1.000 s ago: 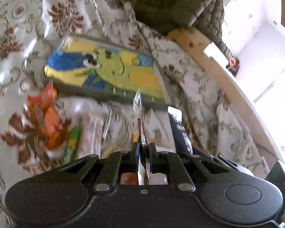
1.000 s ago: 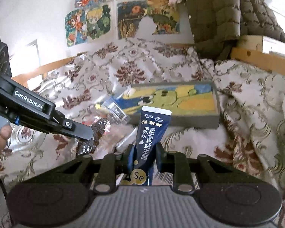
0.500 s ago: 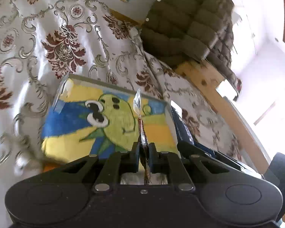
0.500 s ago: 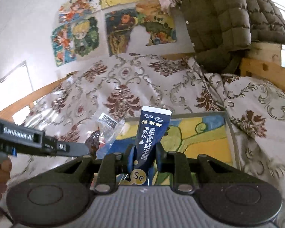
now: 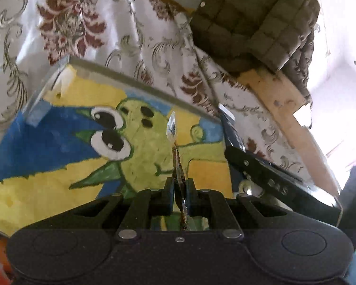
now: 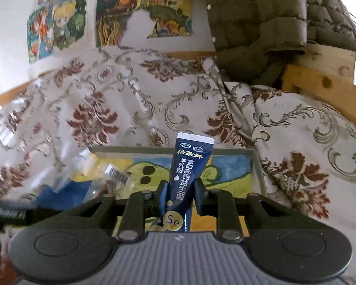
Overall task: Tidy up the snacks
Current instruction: 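Carry both items over the grey tray and open both grippers to drop them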
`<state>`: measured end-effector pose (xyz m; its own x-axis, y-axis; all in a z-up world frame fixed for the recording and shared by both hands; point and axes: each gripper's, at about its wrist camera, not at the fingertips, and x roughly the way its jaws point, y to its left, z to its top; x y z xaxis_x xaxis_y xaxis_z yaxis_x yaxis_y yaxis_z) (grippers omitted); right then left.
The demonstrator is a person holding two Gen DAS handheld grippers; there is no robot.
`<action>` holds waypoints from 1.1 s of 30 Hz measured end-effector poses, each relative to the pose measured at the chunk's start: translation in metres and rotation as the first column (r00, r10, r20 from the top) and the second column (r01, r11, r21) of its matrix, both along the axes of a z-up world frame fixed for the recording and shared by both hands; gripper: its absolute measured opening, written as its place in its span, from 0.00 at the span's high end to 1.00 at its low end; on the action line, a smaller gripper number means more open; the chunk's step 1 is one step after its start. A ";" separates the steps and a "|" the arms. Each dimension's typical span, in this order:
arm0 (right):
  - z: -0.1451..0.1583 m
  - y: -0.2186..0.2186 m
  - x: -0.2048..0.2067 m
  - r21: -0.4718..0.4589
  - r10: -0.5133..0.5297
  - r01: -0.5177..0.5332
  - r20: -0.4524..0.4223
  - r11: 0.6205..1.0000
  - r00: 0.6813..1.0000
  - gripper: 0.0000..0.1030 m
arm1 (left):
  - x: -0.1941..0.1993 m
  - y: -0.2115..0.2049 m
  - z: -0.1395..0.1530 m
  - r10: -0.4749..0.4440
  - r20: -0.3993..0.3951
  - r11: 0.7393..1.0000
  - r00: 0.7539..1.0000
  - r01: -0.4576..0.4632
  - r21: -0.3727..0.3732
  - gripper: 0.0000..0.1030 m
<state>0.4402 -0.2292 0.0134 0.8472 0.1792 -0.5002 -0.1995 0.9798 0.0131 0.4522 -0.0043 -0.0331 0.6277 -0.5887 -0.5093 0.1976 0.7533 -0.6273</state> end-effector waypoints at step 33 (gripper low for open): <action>0.032 -0.004 -0.058 -0.051 0.038 -0.034 0.083 0.998 0.996 0.14 | -0.056 0.008 0.063 0.142 0.131 0.968 0.981 -0.166 0.190 0.04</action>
<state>0.3822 -0.2331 0.0453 0.8797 0.1871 -0.4371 -0.2332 0.9709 -0.0537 0.3959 0.0041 0.0297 0.7642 -0.3747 -0.5250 0.1318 0.8875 -0.4415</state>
